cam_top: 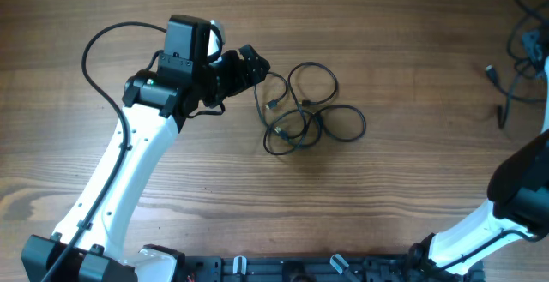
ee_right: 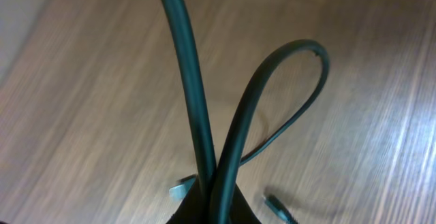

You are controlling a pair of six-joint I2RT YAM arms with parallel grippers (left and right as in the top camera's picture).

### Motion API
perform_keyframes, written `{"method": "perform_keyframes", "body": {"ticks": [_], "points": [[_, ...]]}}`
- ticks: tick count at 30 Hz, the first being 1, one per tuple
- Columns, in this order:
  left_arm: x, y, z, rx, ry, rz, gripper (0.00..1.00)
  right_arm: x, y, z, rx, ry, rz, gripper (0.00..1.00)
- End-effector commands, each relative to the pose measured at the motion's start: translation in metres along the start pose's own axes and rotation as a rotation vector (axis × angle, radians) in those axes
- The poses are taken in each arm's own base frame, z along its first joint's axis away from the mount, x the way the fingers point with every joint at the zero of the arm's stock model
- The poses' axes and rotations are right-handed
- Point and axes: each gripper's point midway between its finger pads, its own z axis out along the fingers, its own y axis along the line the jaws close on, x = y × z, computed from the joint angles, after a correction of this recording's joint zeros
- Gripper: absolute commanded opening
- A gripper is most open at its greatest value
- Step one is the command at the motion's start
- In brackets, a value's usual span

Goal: Untangle cables

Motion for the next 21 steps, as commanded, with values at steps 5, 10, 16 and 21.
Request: {"method": "perform_keyframes", "body": {"ticks": [5,10,16,21], "points": [[-0.001,0.0,0.0,-0.009,-0.011,0.024,0.93,0.007,-0.021,0.029,0.035,-0.034,0.003,0.04],[-0.002,0.0,0.0,-0.009,-0.012,0.024,0.93,0.016,-0.022,0.044,0.043,-0.024,-0.032,0.05],[-0.002,0.0,0.0,-0.009,-0.012,0.024,0.93,0.031,-0.025,0.063,0.069,0.014,-0.071,0.09],[-0.002,0.0,0.0,-0.009,-0.012,0.024,0.93,0.03,-0.021,0.067,0.054,0.006,-0.091,0.12]]}}
